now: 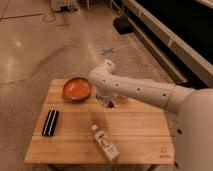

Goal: Place the pepper in the ceramic bowl

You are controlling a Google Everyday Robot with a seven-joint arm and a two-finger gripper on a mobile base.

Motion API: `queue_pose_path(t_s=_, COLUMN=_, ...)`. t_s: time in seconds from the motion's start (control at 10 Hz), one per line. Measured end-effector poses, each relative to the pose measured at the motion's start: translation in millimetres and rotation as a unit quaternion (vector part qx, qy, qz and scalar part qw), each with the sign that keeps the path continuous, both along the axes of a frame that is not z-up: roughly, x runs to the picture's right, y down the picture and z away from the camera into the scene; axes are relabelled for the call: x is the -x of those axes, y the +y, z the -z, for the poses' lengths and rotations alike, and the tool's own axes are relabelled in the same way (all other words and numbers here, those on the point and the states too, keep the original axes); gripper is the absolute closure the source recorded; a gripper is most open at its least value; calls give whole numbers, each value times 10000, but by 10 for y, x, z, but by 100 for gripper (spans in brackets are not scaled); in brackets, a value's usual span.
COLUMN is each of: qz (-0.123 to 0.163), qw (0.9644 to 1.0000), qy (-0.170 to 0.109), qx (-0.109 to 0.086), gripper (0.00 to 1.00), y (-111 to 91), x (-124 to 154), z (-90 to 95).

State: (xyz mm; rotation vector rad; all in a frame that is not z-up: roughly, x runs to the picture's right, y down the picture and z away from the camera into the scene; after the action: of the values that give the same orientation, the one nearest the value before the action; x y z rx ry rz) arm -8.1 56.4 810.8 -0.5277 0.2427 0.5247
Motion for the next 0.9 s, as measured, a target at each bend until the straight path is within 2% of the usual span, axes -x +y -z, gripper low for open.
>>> queue_pose_path(t_s=0.2, qz=131, qw=9999, qy=-44, qx=-101, gripper=100, y=-323, x=322, z=21)
queue_pose_path(t_s=0.4, qz=190, qw=9996, qy=-26, qx=-206, gripper=100, y=-493, x=660, z=-28)
queue_pose_path(t_s=0.5, qz=194, qw=9995, qy=-13, qx=-260, gripper=100, y=-658, x=810, z=-176)
queue_pose_path(t_s=0.6, qz=210, qw=9994, qy=18, qx=-279, gripper=99, y=-788, x=841, z=-277)
queue_pose_path(t_s=0.7, qz=227, qw=9993, qy=53, qx=-301, gripper=94, y=-901, x=857, z=-352)
queue_pose_path(t_s=0.9, qz=196, qw=9993, qy=70, qx=-323, gripper=74, y=-1144, x=861, z=-558)
